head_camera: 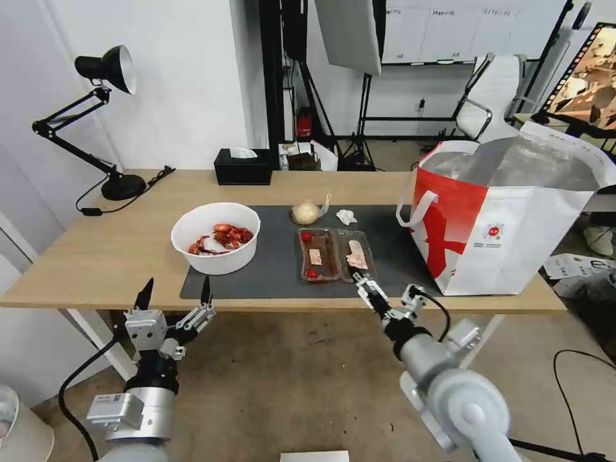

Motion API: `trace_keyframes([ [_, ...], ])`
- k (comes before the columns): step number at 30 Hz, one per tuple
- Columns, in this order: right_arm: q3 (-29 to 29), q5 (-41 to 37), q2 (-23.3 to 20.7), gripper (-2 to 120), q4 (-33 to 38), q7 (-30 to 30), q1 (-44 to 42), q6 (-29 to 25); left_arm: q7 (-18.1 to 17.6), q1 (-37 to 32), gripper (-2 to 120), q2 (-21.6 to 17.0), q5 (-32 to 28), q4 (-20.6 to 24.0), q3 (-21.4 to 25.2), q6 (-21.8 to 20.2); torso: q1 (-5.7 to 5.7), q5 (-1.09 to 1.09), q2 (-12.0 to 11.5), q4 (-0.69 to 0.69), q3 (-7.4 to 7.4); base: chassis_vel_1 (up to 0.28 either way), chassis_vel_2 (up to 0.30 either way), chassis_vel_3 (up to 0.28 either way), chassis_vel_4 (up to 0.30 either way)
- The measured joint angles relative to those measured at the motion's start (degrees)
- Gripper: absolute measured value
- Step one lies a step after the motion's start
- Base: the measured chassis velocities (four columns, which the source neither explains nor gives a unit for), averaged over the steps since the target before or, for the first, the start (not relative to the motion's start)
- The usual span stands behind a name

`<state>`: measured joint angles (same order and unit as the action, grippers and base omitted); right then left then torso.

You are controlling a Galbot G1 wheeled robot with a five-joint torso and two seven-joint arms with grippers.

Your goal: Pick up the trash from the table and place it into the takeout bag.

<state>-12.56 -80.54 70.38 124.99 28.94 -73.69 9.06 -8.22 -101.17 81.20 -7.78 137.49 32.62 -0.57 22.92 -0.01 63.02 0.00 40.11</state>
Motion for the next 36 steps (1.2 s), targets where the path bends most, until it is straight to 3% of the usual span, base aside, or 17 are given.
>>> trace_keyframes([
  [12,3.6,-0.1,3.0,100,-8.3,3.4,8.9,-0.2,0.1,-1.6,100,0.5,0.1,0.2,0.7,-3.0,0.00,0.00,0.0,0.00,0.00,0.000,0.000,0.000,0.000],
  [36,3.8,-1.5,7.0,100,-13.2,6.5,12.6,-0.2,0.1,-1.3,100,0.1,0.0,-1.1,0.9,-2.6,0.00,0.00,0.0,0.00,0.00,0.000,0.000,0.000,0.000],
])
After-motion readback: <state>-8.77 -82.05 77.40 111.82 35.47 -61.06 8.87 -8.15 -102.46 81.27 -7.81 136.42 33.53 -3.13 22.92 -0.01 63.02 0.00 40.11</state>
